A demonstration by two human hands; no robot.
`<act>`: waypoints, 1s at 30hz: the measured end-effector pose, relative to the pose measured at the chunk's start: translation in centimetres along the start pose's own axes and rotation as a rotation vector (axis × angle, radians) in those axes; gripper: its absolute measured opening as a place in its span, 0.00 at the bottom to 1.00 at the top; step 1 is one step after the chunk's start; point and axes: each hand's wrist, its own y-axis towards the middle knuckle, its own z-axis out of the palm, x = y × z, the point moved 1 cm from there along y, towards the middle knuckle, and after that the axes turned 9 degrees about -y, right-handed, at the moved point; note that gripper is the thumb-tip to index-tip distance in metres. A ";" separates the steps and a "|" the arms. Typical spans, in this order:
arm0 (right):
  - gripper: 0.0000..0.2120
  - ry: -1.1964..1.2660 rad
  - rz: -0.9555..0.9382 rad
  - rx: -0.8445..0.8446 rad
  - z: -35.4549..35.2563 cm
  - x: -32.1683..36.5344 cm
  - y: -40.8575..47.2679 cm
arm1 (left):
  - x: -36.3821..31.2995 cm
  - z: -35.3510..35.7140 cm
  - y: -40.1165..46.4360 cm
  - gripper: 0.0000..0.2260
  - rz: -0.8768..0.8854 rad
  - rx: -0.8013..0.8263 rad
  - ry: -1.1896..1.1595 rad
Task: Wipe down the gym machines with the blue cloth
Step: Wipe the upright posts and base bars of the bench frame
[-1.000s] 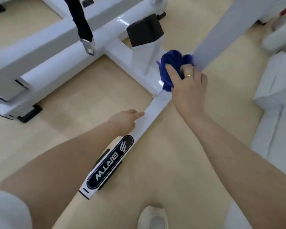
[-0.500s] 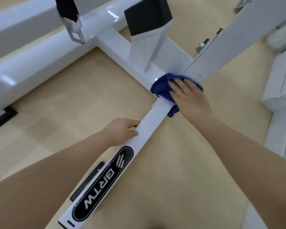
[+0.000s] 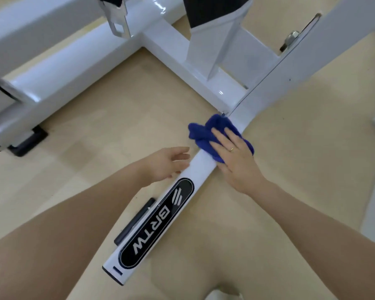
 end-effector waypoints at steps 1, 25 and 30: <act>0.24 -0.024 -0.085 0.027 0.1 0.4 -0.3 | 0.4 -0.5 -0.5 0.20 -0.016 -0.040 -0.039; 0.33 -0.096 -0.304 0.243 -1.7 8.5 2.0 | 5.5 -3.7 -8.4 0.07 -0.132 -0.096 0.018; 0.20 -0.259 -0.149 0.244 -1.5 10.3 2.0 | 7.8 -2.6 -10.3 0.06 -0.115 -0.080 0.134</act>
